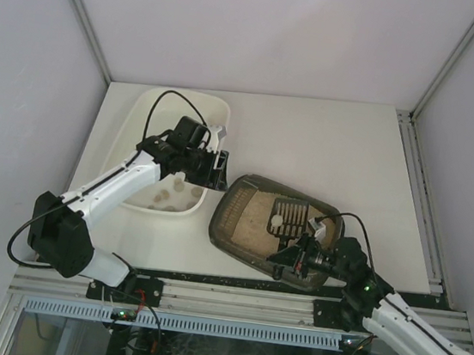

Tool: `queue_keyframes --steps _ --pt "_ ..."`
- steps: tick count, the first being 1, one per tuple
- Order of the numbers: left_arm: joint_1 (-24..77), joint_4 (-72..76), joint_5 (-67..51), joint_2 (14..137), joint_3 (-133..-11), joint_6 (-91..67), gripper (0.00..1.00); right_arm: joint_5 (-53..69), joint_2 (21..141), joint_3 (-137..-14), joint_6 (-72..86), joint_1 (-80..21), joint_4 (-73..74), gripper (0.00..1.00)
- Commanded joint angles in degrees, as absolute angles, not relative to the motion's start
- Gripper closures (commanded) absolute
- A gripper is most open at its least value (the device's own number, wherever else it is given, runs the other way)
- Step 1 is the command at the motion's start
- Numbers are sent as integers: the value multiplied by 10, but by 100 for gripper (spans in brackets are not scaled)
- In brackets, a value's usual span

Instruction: Clean the litter box

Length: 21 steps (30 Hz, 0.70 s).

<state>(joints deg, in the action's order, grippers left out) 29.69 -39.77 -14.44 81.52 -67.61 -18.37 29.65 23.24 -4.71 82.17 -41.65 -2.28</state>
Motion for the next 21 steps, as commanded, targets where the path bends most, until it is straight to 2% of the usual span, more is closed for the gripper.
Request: queue_keyframes --steps 1,5,8,11,14,17,21 --pt "294 -394 -134 801 -713 -168 32 297 206 -28 840 -372 -97 100" --pt "294 -394 -133 794 -709 -170 32 277 208 -34 832 -394 -78 100" --pt "294 -390 -132 793 -705 -169 31 295 187 -19 849 -359 -97 100" --pt "294 -395 -132 797 -713 -166 30 252 163 -38 823 -363 -35 100" --pt "294 -402 -128 795 -722 -155 29 295 192 -59 816 -354 -51 100" --pt "282 -425 -89 788 -768 -138 28 298 168 -49 833 -312 -64 100" --pt "216 -476 -128 793 -859 -125 23 302 202 -87 779 -330 -7 100"
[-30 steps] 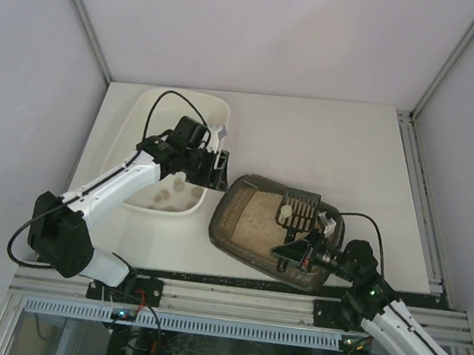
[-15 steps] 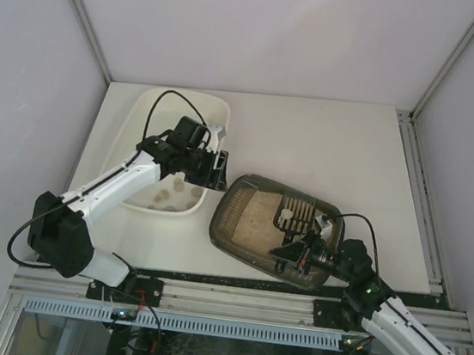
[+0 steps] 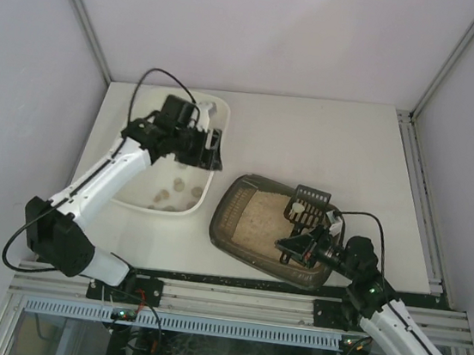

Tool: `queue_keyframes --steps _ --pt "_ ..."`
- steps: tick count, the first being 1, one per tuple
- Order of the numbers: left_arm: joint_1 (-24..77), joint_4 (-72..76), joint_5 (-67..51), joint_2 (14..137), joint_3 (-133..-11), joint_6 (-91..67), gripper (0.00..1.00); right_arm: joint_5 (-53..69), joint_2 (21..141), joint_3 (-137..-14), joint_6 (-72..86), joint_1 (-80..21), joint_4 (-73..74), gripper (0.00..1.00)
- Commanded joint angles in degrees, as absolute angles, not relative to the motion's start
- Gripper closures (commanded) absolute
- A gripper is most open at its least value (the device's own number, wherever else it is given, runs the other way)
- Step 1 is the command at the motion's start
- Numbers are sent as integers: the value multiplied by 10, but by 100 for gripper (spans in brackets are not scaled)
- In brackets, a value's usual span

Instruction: Clean the litter box

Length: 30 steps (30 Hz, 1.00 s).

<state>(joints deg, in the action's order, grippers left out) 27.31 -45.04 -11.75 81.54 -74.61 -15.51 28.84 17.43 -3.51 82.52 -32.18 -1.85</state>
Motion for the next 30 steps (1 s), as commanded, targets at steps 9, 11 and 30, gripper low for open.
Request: queue_keyframes --steps 9,11,30 --pt "85 -583 -104 761 -1025 -10 13 375 307 -147 711 -285 -23 100" --pt "64 -597 -70 753 -1042 4 12 390 347 -184 686 -286 -32 100" --pt "-258 -707 -263 791 -1025 16 14 439 925 -697 470 -411 16 100"
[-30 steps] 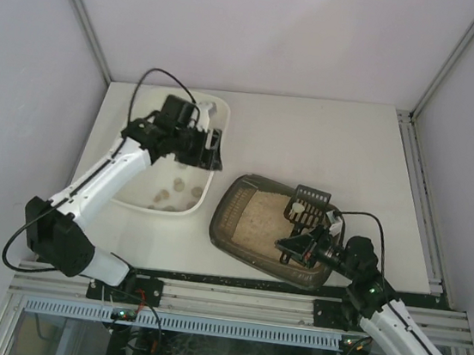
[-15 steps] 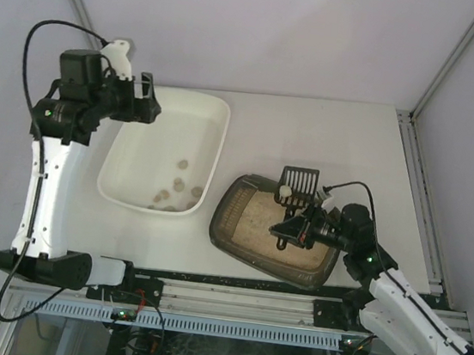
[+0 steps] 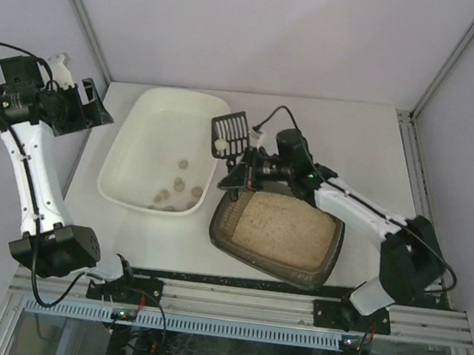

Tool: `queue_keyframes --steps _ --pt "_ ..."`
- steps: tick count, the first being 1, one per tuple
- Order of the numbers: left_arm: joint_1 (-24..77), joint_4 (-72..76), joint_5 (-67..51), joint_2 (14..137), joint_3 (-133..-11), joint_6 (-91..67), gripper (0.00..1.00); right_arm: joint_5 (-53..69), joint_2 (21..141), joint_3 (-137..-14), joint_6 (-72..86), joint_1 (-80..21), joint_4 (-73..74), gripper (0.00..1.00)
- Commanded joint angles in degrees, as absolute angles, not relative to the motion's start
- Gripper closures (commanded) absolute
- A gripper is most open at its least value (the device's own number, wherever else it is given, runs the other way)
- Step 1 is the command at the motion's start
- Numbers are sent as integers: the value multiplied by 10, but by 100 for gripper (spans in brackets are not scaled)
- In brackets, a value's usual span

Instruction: Clean the litter box

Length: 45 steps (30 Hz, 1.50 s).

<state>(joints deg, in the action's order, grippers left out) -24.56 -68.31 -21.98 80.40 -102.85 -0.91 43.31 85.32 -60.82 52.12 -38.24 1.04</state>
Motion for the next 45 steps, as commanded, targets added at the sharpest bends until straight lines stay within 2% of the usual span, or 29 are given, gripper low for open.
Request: queue_keyframes --steps 1,5,8,17,21,28,31,36,45 --pt "-263 -710 -261 792 -1026 19 14 430 951 -731 459 -420 35 100" --pt "-294 -712 -286 795 -1027 20 14 352 1044 -865 376 -462 197 100" --pt "-313 -717 -303 802 -1031 16 14 246 1092 -954 308 -498 319 100" --pt "-325 -695 -348 800 -1002 -1 14 -119 1156 -1096 225 -590 502 100" --pt "-325 -689 -347 803 -989 3 14 -199 1185 -1143 204 -610 548 100" --pt "-325 -691 -341 801 -976 15 14 -229 1193 -1155 196 -614 560 100" --pt "-326 -689 -348 799 -966 16 15 -206 1166 -1137 170 -610 563 100" --pt "-325 -688 -358 798 -949 31 14 -133 1022 -970 93 -588 533 100" --pt "-324 -687 -394 808 -916 48 15 61 782 -751 91 -469 547 100"
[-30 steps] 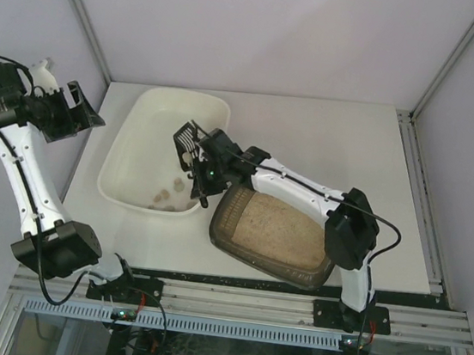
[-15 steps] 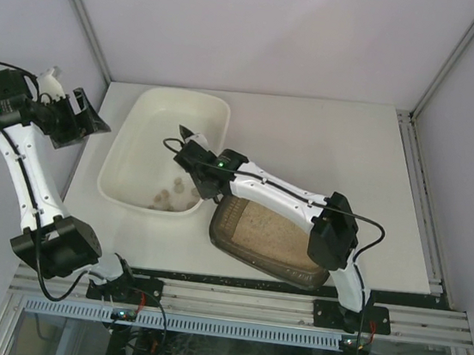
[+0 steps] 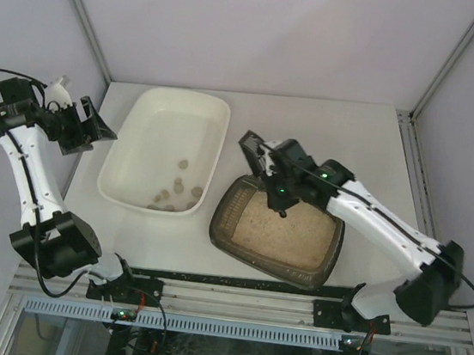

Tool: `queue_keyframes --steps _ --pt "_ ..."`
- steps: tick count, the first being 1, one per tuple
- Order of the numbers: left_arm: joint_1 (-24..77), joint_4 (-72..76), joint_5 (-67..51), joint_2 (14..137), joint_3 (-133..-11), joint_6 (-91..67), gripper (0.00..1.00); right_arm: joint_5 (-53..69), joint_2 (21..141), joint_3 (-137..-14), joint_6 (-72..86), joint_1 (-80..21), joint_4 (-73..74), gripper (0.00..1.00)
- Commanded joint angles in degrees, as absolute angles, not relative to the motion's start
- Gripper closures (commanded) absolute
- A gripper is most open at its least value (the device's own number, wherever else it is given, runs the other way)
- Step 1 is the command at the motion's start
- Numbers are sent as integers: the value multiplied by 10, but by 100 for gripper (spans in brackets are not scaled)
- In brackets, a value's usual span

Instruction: Clean the litter box

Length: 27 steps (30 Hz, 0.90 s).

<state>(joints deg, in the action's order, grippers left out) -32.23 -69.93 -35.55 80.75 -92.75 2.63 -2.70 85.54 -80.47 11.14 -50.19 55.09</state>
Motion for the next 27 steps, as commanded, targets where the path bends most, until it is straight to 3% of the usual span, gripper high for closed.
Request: queue_keyframes --steps 1,17,27 --pt "-323 -687 -397 809 -913 50 15 61 766 -735 84 -463 551 100" --pt "-299 -697 -418 784 -839 87 15 -57 699 -649 -103 -443 656 100" --pt "-279 -704 -413 766 -805 101 15 40 720 -576 -175 -420 652 100"
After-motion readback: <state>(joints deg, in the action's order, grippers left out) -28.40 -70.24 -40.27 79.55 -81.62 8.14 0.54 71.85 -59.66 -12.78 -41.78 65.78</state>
